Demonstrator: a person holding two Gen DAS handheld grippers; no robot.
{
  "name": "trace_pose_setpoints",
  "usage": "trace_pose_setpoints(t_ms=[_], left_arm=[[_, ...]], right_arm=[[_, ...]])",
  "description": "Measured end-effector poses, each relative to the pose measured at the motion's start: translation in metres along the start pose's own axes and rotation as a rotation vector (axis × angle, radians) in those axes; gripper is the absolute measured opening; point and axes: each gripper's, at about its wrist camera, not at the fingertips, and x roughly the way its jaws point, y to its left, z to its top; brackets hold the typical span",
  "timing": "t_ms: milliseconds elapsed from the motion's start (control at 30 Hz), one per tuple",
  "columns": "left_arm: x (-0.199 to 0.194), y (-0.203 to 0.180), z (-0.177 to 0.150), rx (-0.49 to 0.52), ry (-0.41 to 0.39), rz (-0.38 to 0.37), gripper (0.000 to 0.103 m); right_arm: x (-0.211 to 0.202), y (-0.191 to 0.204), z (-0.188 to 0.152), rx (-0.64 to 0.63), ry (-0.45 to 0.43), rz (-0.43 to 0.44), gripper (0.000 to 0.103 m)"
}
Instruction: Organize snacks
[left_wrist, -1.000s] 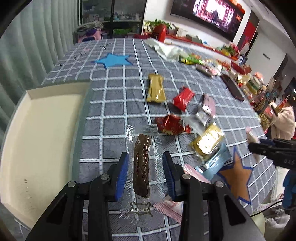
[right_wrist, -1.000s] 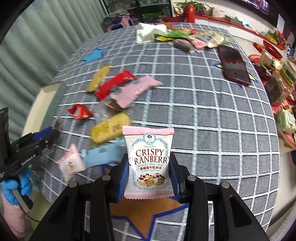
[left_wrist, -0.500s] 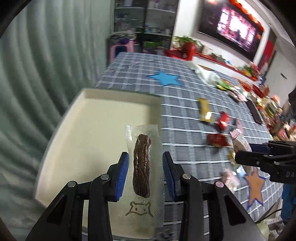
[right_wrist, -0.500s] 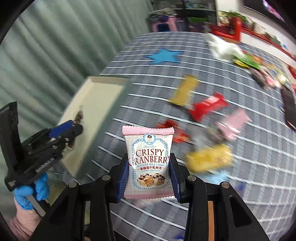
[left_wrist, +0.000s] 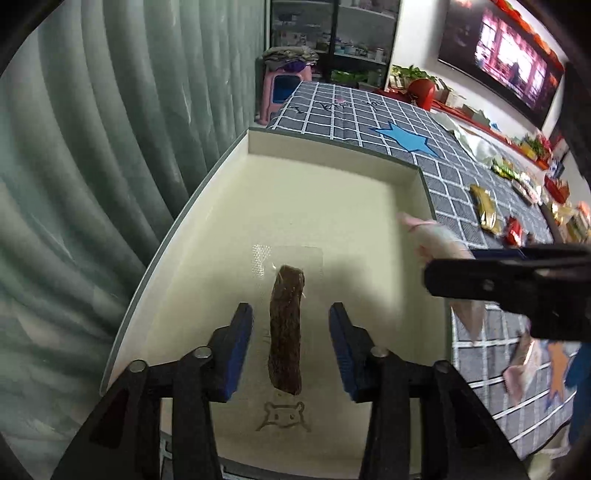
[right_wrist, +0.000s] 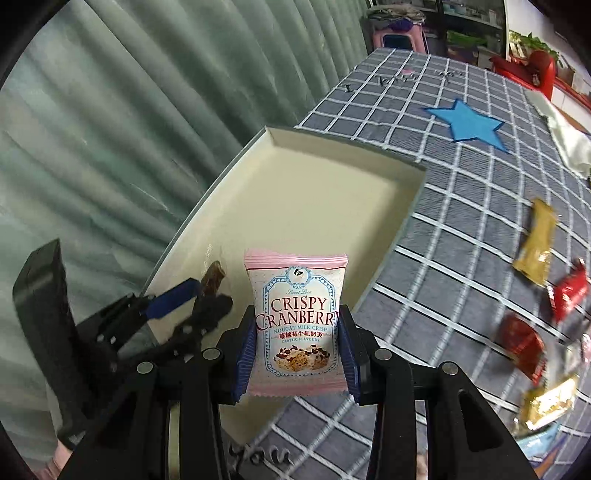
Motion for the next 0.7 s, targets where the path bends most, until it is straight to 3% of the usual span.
trace_pose_setpoints(t_ms=[67, 133, 300, 400, 700], left_arm=[[0.002, -0.003, -0.003, 0.022, -0.010, 0.009, 0.079], [0.002, -0.007, -0.004, 0.035, -0.023, -0.004, 0.079], [-0.005, -0.021, -0.004, 0.057, -0.028, -0.027, 0.079], [-0.009, -0.037, -0.002, 0.077, -0.029, -0.075, 0.080], [-0.029, -0.140, -0.010, 0.313, -0.054, -0.184, 0.081]], right_arm=[[0.006, -0.002, 0.001, -0.022, 0.014, -0.024, 0.055], [0.005, -0.007, -0.001, -0.011, 0.010, -0.061, 0.095], [-0.022, -0.038, -0.024, -0.001, -0.030, -0.162, 0.097], [-0.051, -0.077, -0.052, 0.041, -0.073, -0.269, 0.097], [-0.102, -0.206, -0.130, 0.354, -0.063, -0.429, 0.097]])
